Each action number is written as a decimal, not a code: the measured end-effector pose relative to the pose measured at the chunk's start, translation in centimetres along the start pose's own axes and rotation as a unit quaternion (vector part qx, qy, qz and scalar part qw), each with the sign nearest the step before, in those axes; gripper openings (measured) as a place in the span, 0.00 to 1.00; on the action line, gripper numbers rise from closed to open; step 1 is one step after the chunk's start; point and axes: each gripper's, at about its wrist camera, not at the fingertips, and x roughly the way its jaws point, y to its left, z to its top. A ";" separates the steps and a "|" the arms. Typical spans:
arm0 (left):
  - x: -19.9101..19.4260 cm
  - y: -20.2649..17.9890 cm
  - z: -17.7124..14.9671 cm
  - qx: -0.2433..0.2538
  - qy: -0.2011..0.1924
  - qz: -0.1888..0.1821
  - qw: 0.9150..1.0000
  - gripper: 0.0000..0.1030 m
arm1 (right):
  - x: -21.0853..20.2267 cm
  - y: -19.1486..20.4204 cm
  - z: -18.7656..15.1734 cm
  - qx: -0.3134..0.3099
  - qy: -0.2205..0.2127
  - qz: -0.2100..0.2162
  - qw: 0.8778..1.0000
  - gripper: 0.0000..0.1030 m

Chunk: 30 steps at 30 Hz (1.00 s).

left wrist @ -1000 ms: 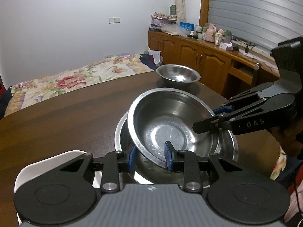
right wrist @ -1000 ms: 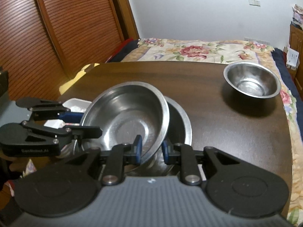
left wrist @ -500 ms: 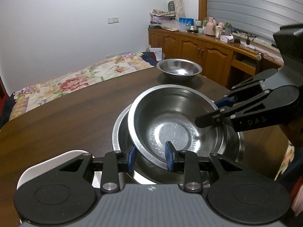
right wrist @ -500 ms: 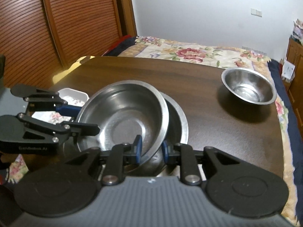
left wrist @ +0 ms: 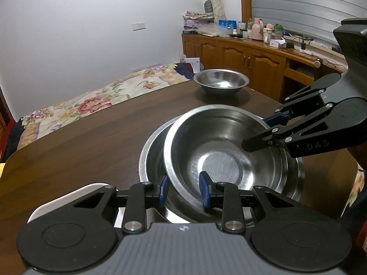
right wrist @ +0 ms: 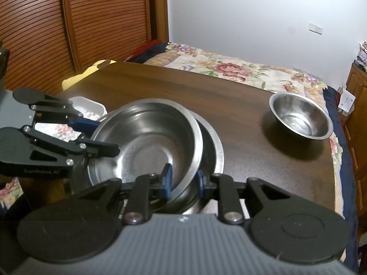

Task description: Organize plates and bowls

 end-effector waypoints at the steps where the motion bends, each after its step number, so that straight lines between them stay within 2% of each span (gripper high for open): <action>1: 0.1 0.0 0.0 -0.001 0.001 0.001 1.000 0.31 | 0.0 -0.1 0.0 0.003 -0.001 0.001 1.000 0.23; 30: 0.2 0.3 -0.2 -0.022 -0.004 0.002 1.000 0.31 | -0.6 -1.6 -0.2 0.056 -0.047 0.013 0.997 0.24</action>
